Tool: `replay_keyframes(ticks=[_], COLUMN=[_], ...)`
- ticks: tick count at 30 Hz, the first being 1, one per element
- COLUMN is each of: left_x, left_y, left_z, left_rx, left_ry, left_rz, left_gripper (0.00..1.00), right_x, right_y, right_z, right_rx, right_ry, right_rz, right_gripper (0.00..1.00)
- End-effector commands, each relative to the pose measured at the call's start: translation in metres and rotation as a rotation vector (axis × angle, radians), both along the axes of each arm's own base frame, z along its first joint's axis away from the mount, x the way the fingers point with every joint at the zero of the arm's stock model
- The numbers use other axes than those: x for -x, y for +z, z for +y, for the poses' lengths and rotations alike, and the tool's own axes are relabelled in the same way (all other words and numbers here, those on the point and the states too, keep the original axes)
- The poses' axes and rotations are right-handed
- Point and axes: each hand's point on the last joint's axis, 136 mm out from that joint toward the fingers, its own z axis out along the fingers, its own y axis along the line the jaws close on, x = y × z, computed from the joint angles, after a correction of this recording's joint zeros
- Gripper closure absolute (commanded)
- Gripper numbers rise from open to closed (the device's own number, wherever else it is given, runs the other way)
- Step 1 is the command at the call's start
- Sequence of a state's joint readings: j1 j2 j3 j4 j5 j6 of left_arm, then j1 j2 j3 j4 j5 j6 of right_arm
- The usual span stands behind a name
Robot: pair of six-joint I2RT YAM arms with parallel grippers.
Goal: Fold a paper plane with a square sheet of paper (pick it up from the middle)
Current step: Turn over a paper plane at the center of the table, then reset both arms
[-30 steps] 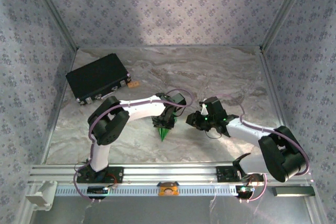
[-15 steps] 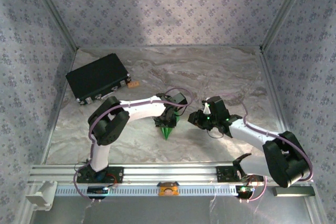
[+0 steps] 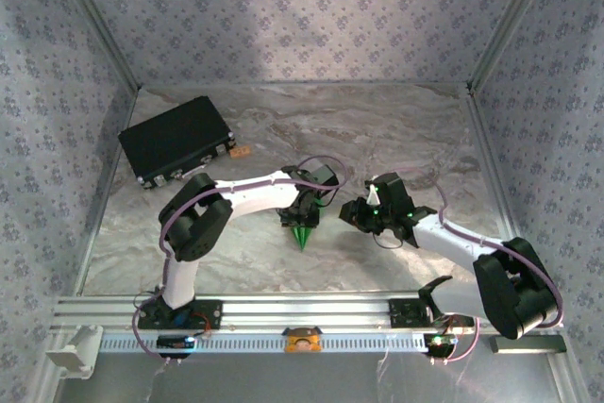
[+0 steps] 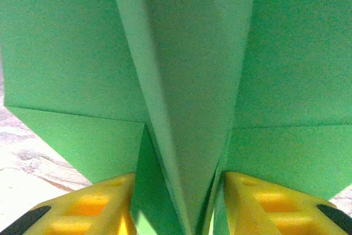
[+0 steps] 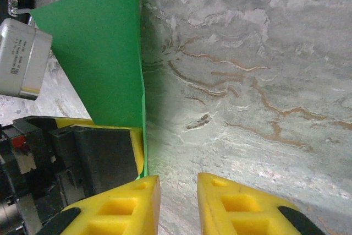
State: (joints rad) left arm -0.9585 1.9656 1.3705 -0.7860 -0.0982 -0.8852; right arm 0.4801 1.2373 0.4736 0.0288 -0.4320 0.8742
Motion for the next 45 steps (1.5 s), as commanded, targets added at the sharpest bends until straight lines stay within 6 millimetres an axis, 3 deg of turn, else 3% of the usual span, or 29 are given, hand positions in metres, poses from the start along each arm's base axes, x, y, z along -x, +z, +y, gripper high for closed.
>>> replay_keyframes(ticks=[1,15,21,23,29,34,37,45], left_x=[-0.001,-0.008,-0.02,-0.024,-0.034,-0.042,-0.05,-0.055], left_y=[0.021,0.07,0.103,0.11,0.124,0.128,0.132,0.135], left_z=[-0.006,0.006,0.022,0.031,0.07,0.115,0.144,0.23], left_rx=[0.02,0.037,0.047,0.05,0.061,0.019,-0.013,-0.084], left_ry=[0.008,-0.001,-0.021,-0.016,0.04,0.084,0.125,0.298], left_rz=[-0.025,-0.131,-0.283,-0.326,-0.43,-0.518,-0.582,-0.689], left_gripper=[0.54,0.47,0.44,0.44,0.42,0.37,0.32,0.08], right_x=[0.0,-0.007,-0.017,-0.022,-0.037,-0.052,-0.058,-0.077], right_y=[0.0,0.011,0.032,0.044,0.08,0.103,0.104,0.077], right_z=[-0.005,-0.014,-0.045,-0.059,-0.109,-0.157,-0.181,-0.203], right_rx=[0.019,0.054,0.163,0.213,0.41,0.64,0.783,0.989], right_ry=[-0.007,-0.006,-0.057,-0.084,-0.216,-0.376,-0.434,-0.346], right_rz=[-0.008,-0.037,-0.125,-0.176,-0.348,-0.472,-0.521,-0.587], right_gripper=[0.74,0.73,0.71,0.65,0.41,0.34,0.3,0.24])
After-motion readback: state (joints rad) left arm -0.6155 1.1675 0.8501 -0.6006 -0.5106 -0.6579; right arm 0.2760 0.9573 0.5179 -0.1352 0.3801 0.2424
